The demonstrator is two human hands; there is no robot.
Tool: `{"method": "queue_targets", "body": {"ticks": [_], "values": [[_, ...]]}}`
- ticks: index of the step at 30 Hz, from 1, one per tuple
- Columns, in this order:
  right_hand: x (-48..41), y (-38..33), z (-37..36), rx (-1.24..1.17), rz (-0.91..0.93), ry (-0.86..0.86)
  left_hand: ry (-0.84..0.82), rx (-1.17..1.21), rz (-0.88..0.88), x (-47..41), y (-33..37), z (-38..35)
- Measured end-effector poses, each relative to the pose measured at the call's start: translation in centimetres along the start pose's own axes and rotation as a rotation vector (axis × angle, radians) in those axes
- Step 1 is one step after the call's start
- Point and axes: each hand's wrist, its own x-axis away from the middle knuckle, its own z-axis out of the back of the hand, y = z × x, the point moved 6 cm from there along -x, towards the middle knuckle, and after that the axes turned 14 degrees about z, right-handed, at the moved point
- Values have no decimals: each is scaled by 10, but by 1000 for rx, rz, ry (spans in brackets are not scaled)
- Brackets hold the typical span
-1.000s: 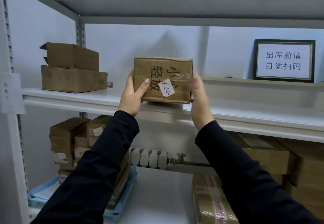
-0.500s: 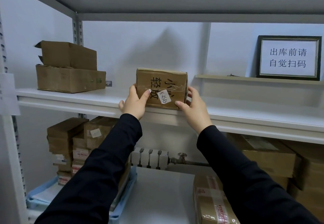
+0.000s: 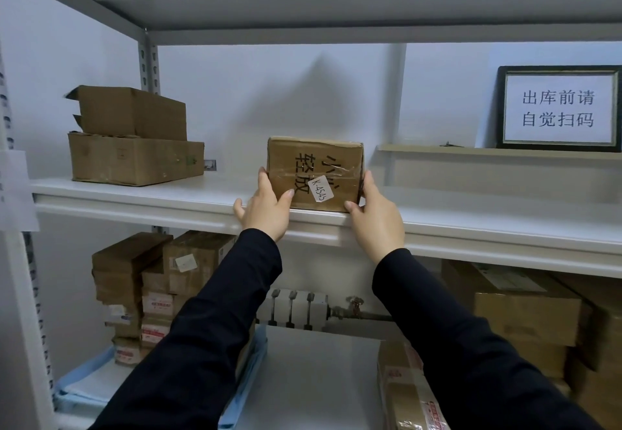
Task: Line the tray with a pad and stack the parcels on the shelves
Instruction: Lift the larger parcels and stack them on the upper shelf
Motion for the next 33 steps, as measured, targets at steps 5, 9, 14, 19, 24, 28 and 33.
{"method": "queue_targets", "body": {"ticks": [5, 9, 14, 19, 24, 28, 33], "values": [[1, 1, -2, 12, 11, -14, 13, 0, -4, -2, 0, -2], [13, -11, 5, -150, 101, 110, 172, 62, -38, 13, -2, 2], [61, -15, 20, -102, 377, 415, 392, 377, -154, 58, -21, -11], [98, 20, 0, -166, 243, 149, 308, 624, 39, 87, -49, -56], [124, 63, -16, -239, -119, -86, 55, 796, 334, 97, -58, -109], [166, 115, -31, -479, -510, -193, -186, 761, 562, 116, -80, -169], [232, 188, -62, -579, -902, -325, -519, 553, 825, 152, -126, -244]]}}
